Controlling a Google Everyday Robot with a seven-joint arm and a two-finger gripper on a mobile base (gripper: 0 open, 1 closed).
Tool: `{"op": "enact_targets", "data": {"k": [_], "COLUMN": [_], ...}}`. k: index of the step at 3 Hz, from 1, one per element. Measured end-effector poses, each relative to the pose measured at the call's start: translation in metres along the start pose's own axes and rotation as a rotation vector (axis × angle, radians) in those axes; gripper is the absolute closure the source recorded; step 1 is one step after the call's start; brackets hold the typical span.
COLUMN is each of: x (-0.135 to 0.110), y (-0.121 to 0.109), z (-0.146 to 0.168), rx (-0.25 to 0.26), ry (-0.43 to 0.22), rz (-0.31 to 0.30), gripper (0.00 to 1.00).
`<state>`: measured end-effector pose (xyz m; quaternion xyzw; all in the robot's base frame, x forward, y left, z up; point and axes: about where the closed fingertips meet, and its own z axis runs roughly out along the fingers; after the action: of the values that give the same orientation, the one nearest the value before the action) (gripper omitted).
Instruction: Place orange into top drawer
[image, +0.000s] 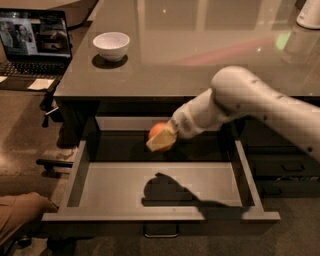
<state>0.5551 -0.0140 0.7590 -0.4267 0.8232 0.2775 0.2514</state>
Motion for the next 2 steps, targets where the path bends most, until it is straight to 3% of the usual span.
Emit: {"op": "enact_targets", "data": {"k": [1, 2], "x": [0.03, 0.052], "y": [0.013, 0.018], "z": [0.057, 0.097], "rx": [-0.008, 0.017], "ry": [0.023, 0.037], "rz": [0.017, 0.039], "gripper": [1.0, 1.0]}}
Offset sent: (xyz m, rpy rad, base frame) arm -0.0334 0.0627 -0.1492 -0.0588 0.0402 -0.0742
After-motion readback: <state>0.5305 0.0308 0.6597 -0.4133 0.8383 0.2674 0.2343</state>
